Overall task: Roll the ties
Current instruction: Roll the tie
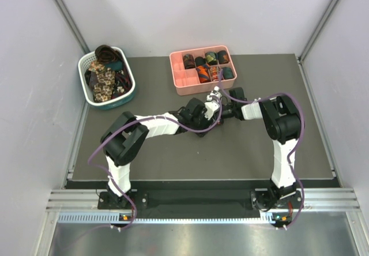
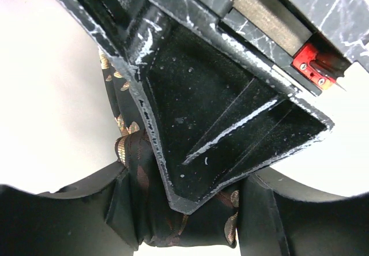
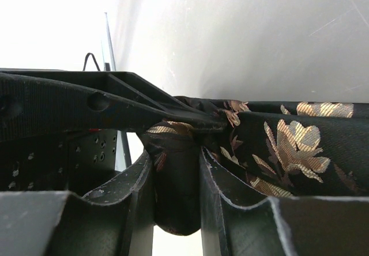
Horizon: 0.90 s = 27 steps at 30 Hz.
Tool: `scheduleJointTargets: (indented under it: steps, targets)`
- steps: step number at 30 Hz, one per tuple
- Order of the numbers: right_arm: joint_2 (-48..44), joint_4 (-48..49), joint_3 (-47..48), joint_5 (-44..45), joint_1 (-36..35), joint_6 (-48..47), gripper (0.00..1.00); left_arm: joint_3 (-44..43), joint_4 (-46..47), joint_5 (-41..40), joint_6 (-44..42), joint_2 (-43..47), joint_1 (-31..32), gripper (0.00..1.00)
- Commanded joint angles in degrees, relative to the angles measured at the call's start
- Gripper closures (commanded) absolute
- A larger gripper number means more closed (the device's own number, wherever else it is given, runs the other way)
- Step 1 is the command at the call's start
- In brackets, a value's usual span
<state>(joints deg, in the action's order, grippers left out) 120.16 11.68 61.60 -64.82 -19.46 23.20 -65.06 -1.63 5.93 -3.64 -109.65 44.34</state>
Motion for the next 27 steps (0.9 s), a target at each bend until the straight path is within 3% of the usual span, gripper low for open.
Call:
scheduleJointTargets:
  steps: [1,6,11,18,27]
  targets:
    - [2.0,-3.9,-1.6,2.5,-2.7,-3.5,0.71,2.0,-10.6,-1.7,2.1,-3.2,-0.3,0.59]
    - [1.5,-3.6,-0.7,1.2,-2.1,-2.0,0.66,3.9,-9.7,-2.8,2.0,-2.0,-0.3,0.59]
    - [-0.4,-3.2,-0.5,1.1,-0.6,0.0,0.54,5.2,-8.0,-2.5,2.3,-2.1,-0.2,0.62]
    - [-2.9,-2.0,0.3,3.5,2.9,4.0,0.56,5.0,-8.4,-2.3,1.8,-2.6,-0.2,0.63]
    - [-8.6,-1.9,-1.0,9.5,8.5,6.3,0.48,3.9,-10.4,-1.5,1.4,-3.1,-0.2,0.62]
